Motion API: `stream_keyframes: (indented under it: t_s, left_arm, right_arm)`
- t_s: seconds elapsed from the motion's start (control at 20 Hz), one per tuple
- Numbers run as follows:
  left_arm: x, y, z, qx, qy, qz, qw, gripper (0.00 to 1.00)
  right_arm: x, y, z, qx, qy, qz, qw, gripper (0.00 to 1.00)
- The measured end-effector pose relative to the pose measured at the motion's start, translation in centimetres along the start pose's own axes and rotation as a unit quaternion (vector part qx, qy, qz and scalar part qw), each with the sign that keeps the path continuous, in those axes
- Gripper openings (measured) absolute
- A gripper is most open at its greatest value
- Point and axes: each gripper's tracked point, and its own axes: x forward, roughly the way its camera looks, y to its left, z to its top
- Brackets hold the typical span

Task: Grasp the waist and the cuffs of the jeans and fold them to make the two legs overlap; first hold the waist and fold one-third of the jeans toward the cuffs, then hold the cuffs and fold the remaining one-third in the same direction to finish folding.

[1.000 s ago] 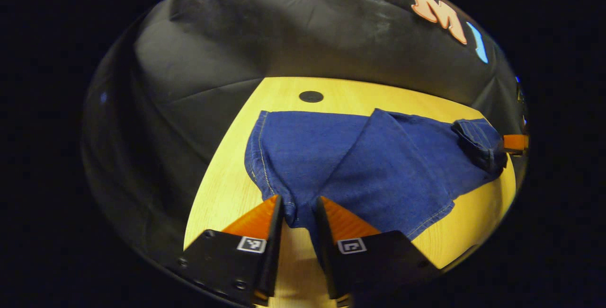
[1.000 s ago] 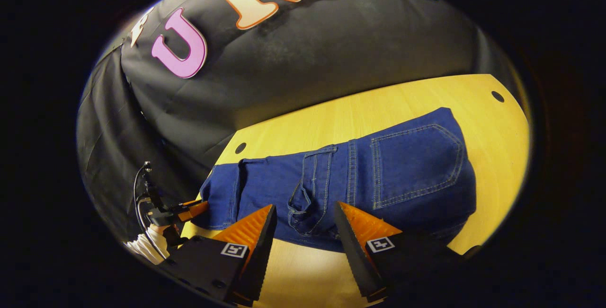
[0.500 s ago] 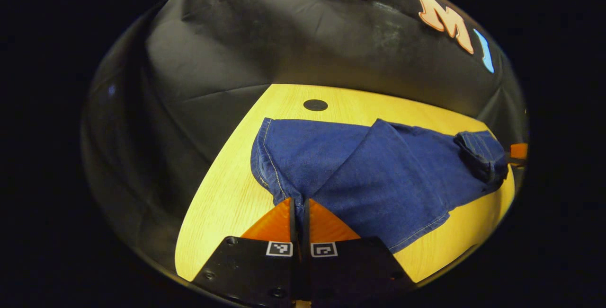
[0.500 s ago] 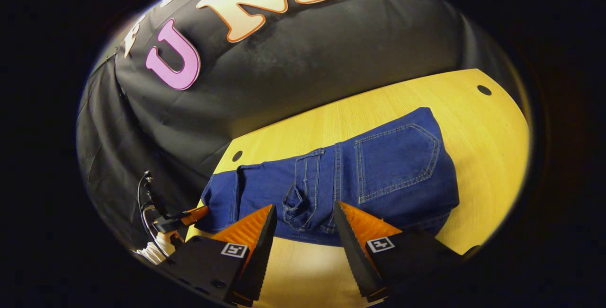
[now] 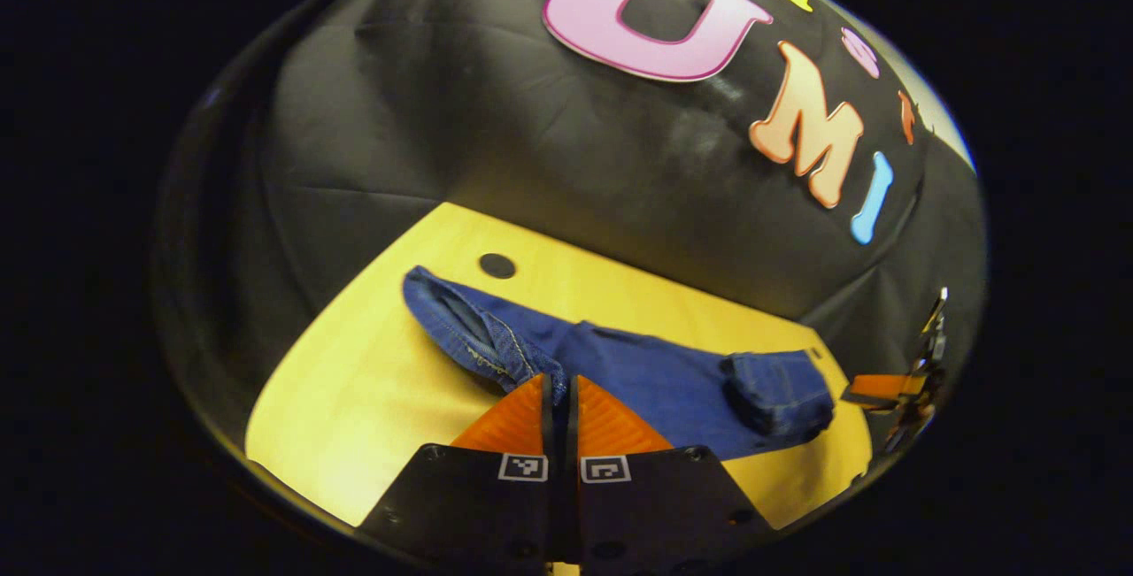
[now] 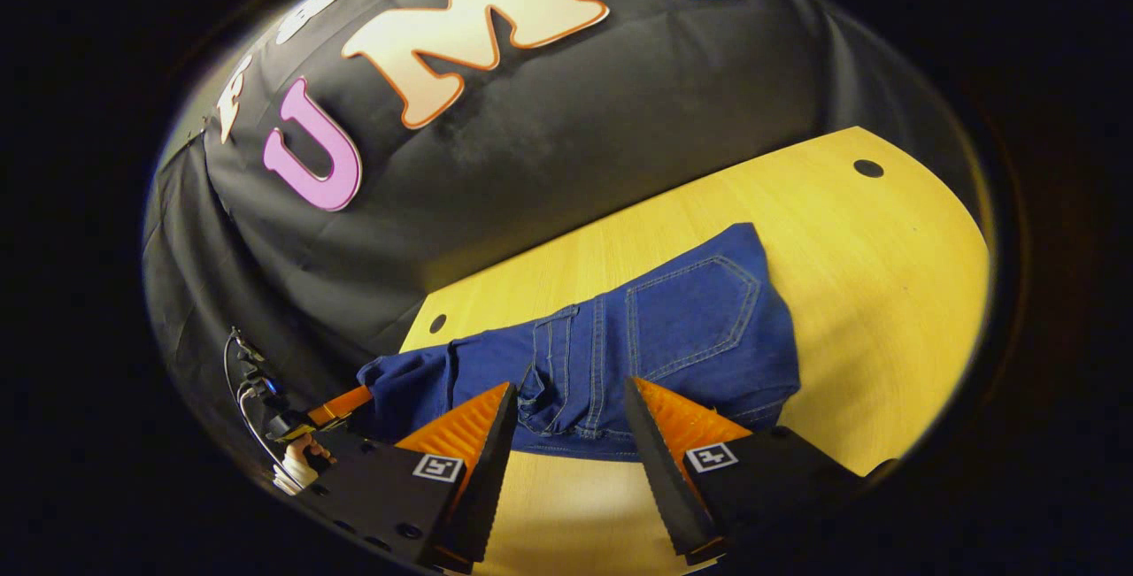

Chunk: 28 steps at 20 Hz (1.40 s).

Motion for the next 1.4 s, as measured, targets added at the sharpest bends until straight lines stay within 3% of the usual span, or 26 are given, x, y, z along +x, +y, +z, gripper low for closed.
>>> stream_keyframes:
  t_s: [0.15, 0.4, 0.55, 0.6, 0.75, 0.9, 0.95, 1.0, 1.05, 1.1, 1.3, 1.4]
  left_arm:
    - [1.3, -6.8, 0.6, -0.01, -0.011, -0.047, 0.999, 0.0]
    - [3.5, -17.6, 1.3, 0.017, -0.024, -0.103, 0.994, 0.0]
    - [5.1, -23.5, 1.1, 0.031, -0.024, -0.124, 0.991, 0.0]
    - [5.5, -25.5, 0.8, 0.038, -0.023, -0.128, 0.991, 0.0]
    - [6.9, -30.9, -1.0, 0.079, -0.014, -0.14, 0.987, 0.0]
    - [8.2, -35.3, -3.3, 0.089, 0.001, -0.162, 0.983, 0.0]
    - [8.5, -37.1, -4.1, 0.086, 0.005, -0.176, 0.981, 0.0]
    - [8.6, -38.7, -4.4, 0.082, 0.004, -0.188, 0.979, 0.0]
    - [9.0, -39.9, -5.0, 0.088, 0.006, -0.191, 0.978, 0.0]
    - [9.6, -40.6, -5.9, 0.099, 0.011, -0.192, 0.976, 0.0]
    - [10.5, -42.2, -9.7, 0.09, 0.044, -0.201, 0.974, 0.0]
    - [10.6, -42.0, -10.9, 0.089, 0.051, -0.196, 0.975, 0.0]
  right_arm:
    - [-1.8, -1.8, 1.5, 0.012, -0.016, 0.001, 1.0, 0.69]
    - [-5.0, -6.8, 3.9, 0.021, -0.025, -0.006, 0.999, 0.69]
    - [-6.9, -9.9, 5.2, 0.019, -0.033, -0.014, 0.999, 0.69]
    - [-7.5, -10.9, 5.5, 0.017, -0.033, -0.016, 0.999, 0.76]
    - [-8.8, -14.0, 6.4, 0.011, -0.036, -0.023, 0.999, 0.76]
    - [-10.0, -16.6, 6.9, 0.005, -0.037, -0.035, 0.999, 0.77]
    - [-10.4, -17.4, 7.1, 0.001, -0.038, -0.04, 0.998, 0.69]
    - [-10.7, -18.0, 7.3, 0.0, -0.038, -0.042, 0.998, 0.77]
    - [-11.1, -18.5, 7.3, 0.0, -0.04, -0.042, 0.998, 0.72]
    - [-11.3, -18.9, 7.6, 0.001, -0.043, -0.043, 0.998, 0.9]
    - [-11.7, -19.7, 7.7, 0.008, -0.044, -0.04, 0.998, 0.9]
    - [-12.2, -20.1, 7.4, 0.002, -0.041, -0.042, 0.998, 0.96]
